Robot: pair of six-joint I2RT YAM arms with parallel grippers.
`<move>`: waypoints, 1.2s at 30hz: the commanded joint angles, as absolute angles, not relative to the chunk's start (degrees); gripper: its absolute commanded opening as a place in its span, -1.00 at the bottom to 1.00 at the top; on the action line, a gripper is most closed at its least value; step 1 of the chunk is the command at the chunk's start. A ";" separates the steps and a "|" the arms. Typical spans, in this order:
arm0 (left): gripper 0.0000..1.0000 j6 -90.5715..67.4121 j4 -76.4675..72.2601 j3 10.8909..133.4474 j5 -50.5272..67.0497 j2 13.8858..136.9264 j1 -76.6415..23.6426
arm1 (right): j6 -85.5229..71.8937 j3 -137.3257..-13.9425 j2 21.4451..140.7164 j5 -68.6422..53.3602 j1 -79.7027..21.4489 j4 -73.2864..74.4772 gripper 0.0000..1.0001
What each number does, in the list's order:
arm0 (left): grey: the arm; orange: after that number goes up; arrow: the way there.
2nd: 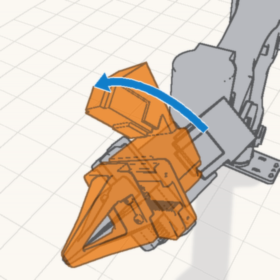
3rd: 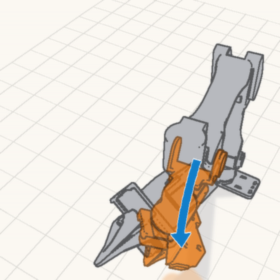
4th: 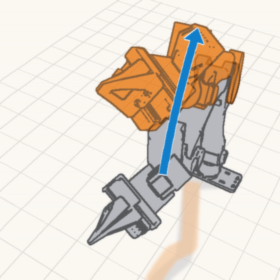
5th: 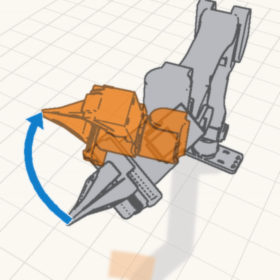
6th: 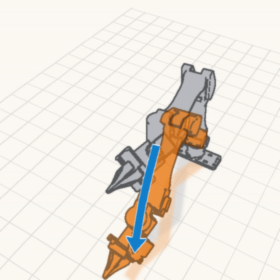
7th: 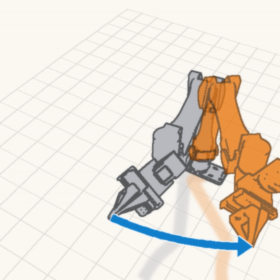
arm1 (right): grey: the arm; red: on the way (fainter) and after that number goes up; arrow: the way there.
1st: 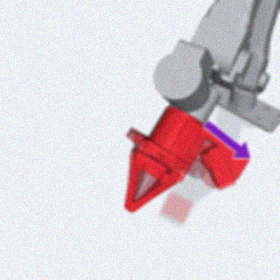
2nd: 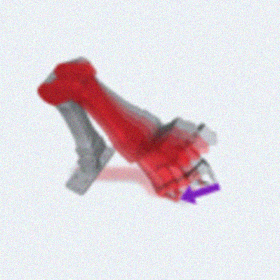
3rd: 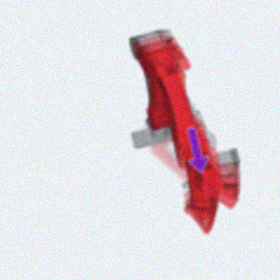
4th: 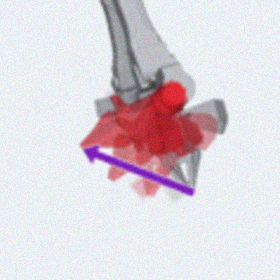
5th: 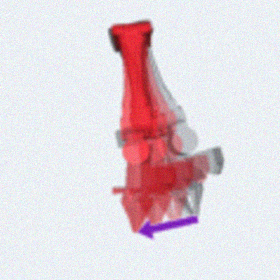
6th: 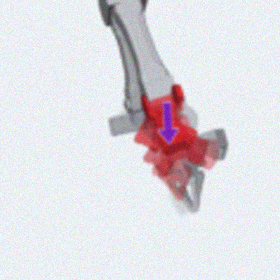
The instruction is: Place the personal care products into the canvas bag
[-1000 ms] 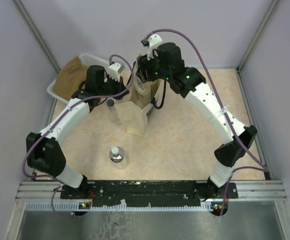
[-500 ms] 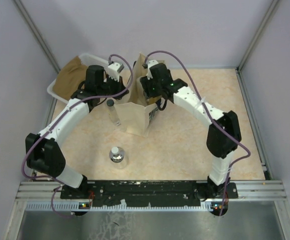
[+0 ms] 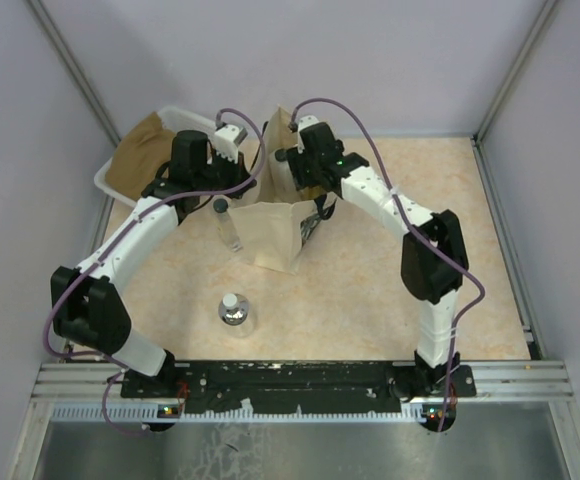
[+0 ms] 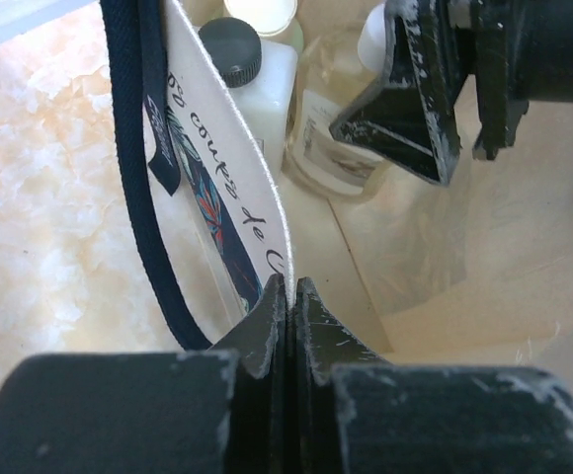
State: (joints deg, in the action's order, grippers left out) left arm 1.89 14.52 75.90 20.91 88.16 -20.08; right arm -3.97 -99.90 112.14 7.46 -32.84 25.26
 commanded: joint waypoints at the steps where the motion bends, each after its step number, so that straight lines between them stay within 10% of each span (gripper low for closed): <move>1: -1.00 1.85 16.32 76.00 19.10 87.48 -19.42 | 2.01 -106.95 113.31 17.77 -30.52 19.61 -1.00; 7: -1.00 1.71 16.78 75.71 17.88 87.01 -19.27 | 2.70 -107.55 113.83 16.65 -30.44 20.71 -0.86; 16: -1.00 1.60 16.55 76.14 17.97 88.02 -19.08 | 0.89 -107.87 110.09 9.85 -30.79 21.63 0.97; 27: -1.00 1.49 16.00 76.81 18.85 90.27 -18.48 | 2.42 -112.22 97.99 21.84 -38.95 31.53 0.98; 36: -1.00 1.66 16.13 77.34 18.61 91.47 -17.86 | -2.61 -83.53 73.55 21.19 -49.53 26.67 0.98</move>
State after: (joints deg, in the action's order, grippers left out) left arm 1.30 14.98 76.07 18.94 90.21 -18.48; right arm -0.80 -93.03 80.49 19.68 -44.82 28.45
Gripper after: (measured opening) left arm 0.040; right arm 0.992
